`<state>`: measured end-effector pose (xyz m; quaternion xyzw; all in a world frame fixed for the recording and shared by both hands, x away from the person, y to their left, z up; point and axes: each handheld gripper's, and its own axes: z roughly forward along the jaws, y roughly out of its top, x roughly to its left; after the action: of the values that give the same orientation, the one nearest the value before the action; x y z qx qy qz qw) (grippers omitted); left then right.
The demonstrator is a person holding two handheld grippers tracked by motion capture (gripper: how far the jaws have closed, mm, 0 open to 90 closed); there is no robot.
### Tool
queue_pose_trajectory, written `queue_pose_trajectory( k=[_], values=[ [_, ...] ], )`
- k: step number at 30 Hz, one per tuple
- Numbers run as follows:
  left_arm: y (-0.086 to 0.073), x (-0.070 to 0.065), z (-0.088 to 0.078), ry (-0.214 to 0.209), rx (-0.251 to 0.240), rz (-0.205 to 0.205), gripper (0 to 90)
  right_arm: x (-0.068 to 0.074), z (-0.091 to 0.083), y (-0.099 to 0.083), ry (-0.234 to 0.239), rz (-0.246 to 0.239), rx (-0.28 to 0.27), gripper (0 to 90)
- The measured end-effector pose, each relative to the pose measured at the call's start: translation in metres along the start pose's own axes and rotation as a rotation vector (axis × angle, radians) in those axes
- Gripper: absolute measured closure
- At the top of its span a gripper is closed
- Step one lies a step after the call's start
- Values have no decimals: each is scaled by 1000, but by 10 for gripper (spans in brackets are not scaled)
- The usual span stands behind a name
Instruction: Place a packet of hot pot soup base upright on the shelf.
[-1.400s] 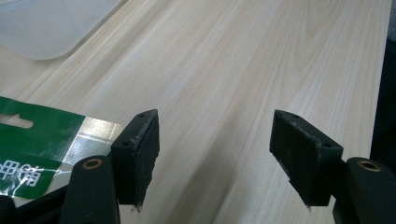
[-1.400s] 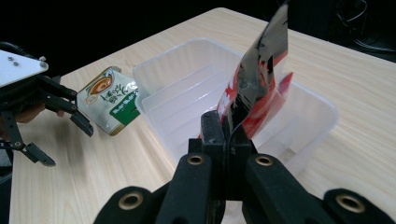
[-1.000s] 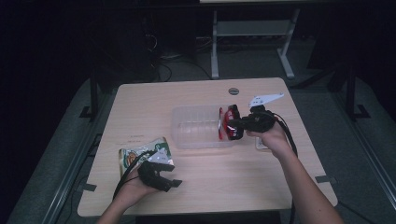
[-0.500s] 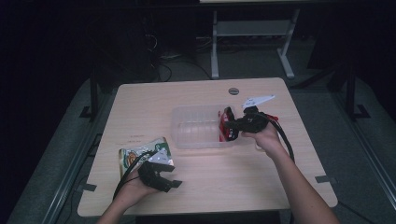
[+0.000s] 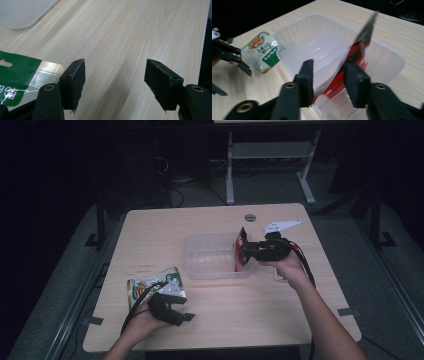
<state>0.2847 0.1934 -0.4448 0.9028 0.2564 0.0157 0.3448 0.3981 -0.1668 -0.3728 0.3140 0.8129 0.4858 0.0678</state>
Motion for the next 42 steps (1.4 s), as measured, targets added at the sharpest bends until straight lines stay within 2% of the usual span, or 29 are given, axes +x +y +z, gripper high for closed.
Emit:
queue_pose_trajectory(
  k=[4,9,12,18,22,23,24,30,32,34,35,38,42],
  values=[
    [0,0,0,2,0,2,328,2,-8,2,4,3,-17,500],
    [0,1,-2,2,0,9,328,7,-18,3,-38,-14,8,397],
    [0,1,-3,3,-3,-1,328,11,-23,1,-49,-34,22,380],
    [-1,1,-2,-1,-7,-13,327,13,-42,-11,-108,-60,54,365],
    [-1,1,-3,1,-9,-1,321,7,-51,-20,-125,-31,57,365],
    [0,1,-3,1,-5,11,320,3,-58,-27,-144,-14,60,365],
    [0,1,-3,1,-5,11,319,3,-58,-27,-144,-14,60,365],
    [-1,1,-3,4,-14,-7,318,-11,-78,-54,-183,48,72,376],
    [-1,2,-4,8,-7,1,319,-15,-81,-62,-197,65,75,380],
    [-1,2,-4,8,-7,-1,318,-17,-83,-65,-204,70,80,384],
    [0,2,-3,8,-15,-3,319,-23,-84,-70,-232,80,89,393],
    [0,1,-2,5,-9,1,319,-30,-84,-76,-247,95,101,415],
    [0,0,-2,1,-6,8,319,-38,-78,-83,-283,99,141,507]
  ],
)
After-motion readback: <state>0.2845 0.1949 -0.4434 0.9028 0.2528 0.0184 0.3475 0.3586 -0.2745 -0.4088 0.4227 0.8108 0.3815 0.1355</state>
